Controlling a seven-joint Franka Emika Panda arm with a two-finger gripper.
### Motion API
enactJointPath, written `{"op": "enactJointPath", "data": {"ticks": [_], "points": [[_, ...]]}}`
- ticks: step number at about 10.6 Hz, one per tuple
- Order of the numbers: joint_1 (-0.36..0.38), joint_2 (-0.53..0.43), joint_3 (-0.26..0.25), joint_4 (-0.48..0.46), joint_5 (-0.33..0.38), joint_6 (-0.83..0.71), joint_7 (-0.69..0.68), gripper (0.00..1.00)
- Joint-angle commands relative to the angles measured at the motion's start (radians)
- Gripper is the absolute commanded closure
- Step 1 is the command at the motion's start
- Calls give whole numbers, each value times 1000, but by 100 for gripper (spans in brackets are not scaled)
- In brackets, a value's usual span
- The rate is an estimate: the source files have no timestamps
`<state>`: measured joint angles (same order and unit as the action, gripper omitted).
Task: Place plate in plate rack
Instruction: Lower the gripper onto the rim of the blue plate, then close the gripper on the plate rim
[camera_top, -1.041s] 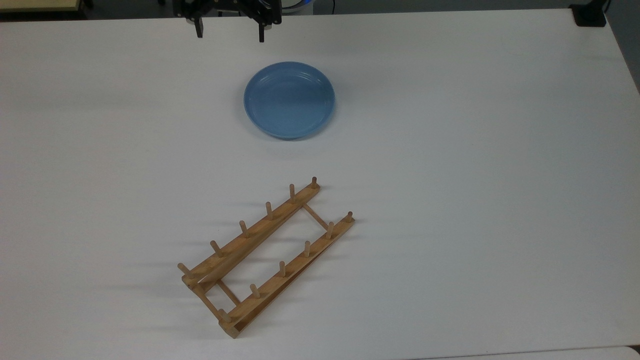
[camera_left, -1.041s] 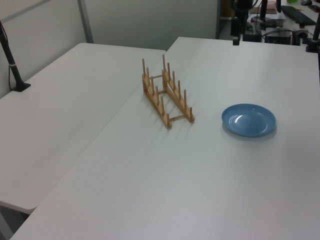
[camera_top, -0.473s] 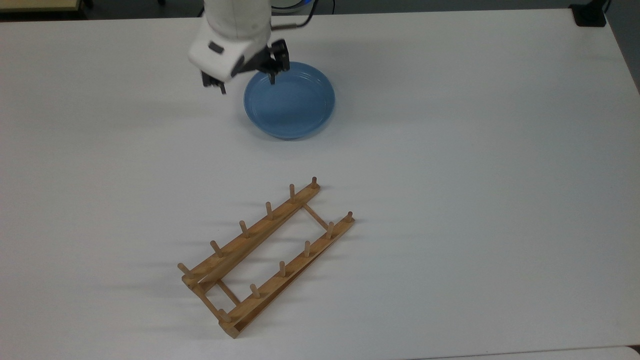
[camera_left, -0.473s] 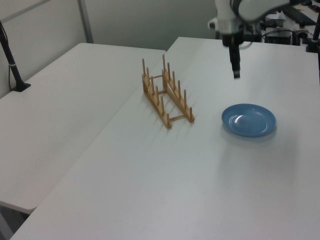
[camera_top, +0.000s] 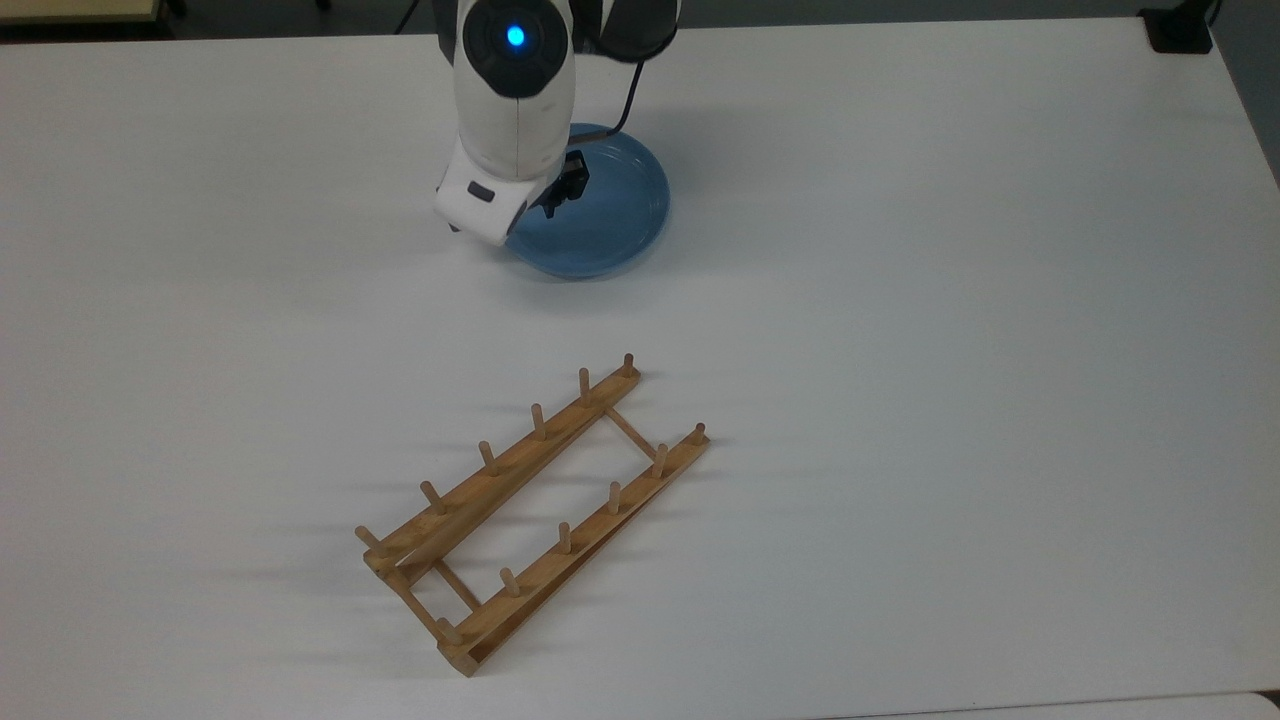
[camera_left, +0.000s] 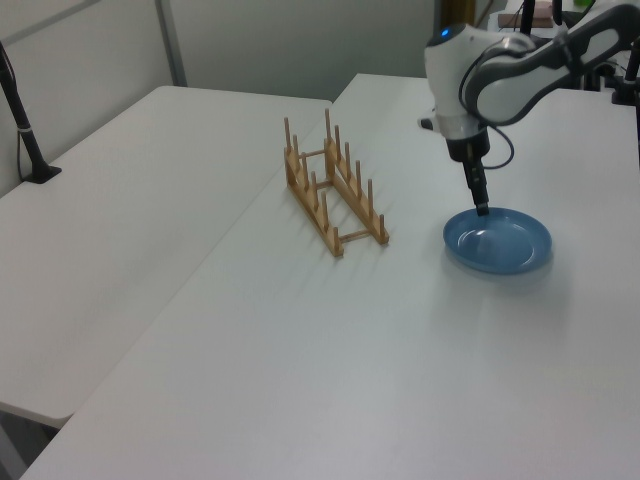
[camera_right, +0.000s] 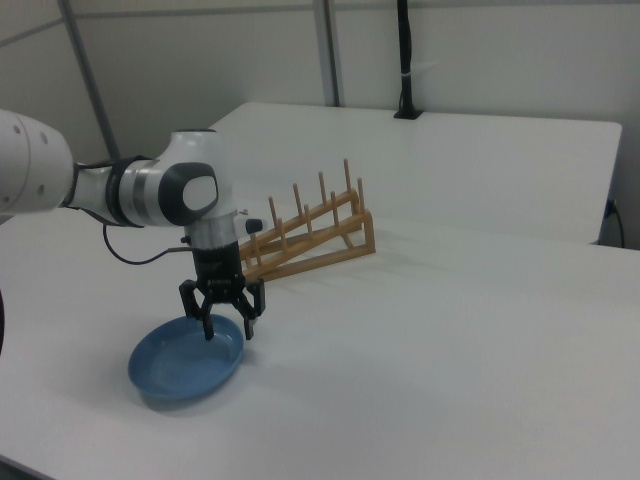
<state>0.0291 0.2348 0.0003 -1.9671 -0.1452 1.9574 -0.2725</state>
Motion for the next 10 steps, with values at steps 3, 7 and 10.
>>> {"op": "enactJointPath", "data": {"ticks": [3, 7, 10], "points": [[2, 40, -8, -3, -27, 34, -13, 72], [-3, 40, -6, 19, -14, 26, -8, 100], [-1, 32, -8, 124, -2, -21, 18, 100]]}}
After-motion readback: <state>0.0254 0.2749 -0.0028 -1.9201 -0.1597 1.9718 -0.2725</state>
